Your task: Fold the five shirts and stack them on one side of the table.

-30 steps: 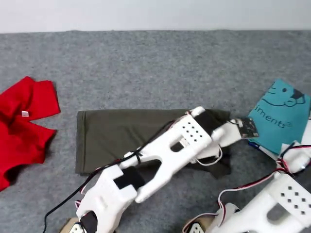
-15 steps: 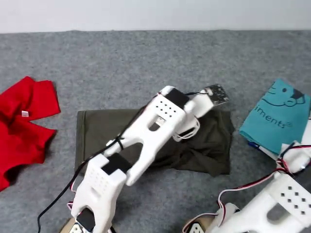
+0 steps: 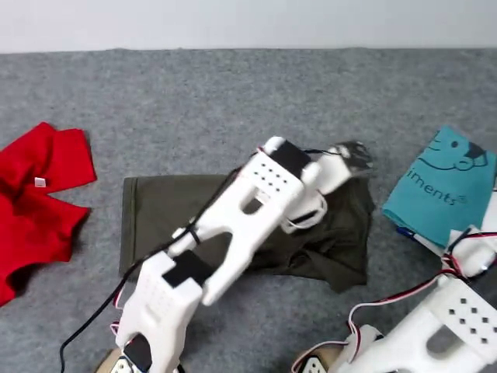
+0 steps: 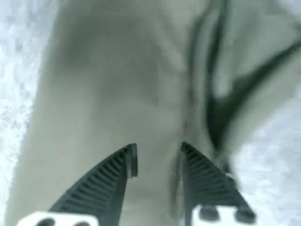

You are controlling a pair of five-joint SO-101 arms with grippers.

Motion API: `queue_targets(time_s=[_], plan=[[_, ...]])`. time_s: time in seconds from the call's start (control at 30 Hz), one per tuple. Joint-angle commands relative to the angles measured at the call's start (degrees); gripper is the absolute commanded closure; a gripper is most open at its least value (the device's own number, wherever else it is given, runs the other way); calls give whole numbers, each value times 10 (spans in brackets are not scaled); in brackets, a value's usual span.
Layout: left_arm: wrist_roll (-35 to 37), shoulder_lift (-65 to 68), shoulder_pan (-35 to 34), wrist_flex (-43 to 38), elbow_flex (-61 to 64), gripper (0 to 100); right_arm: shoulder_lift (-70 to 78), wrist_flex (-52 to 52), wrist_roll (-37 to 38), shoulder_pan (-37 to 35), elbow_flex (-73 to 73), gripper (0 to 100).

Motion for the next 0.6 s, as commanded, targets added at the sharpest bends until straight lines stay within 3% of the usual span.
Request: queue_targets(time_s=[0.0,0.27,0.57], plan=[[-1,-52,49,25,-44,847,-7,-8,1,3,-4,987],[0,19,73,-28,-44,848,-7,-7,1,4,-4,987],[-4,140,-33,-84,-48,848,-11,-8,1,6,19,987]])
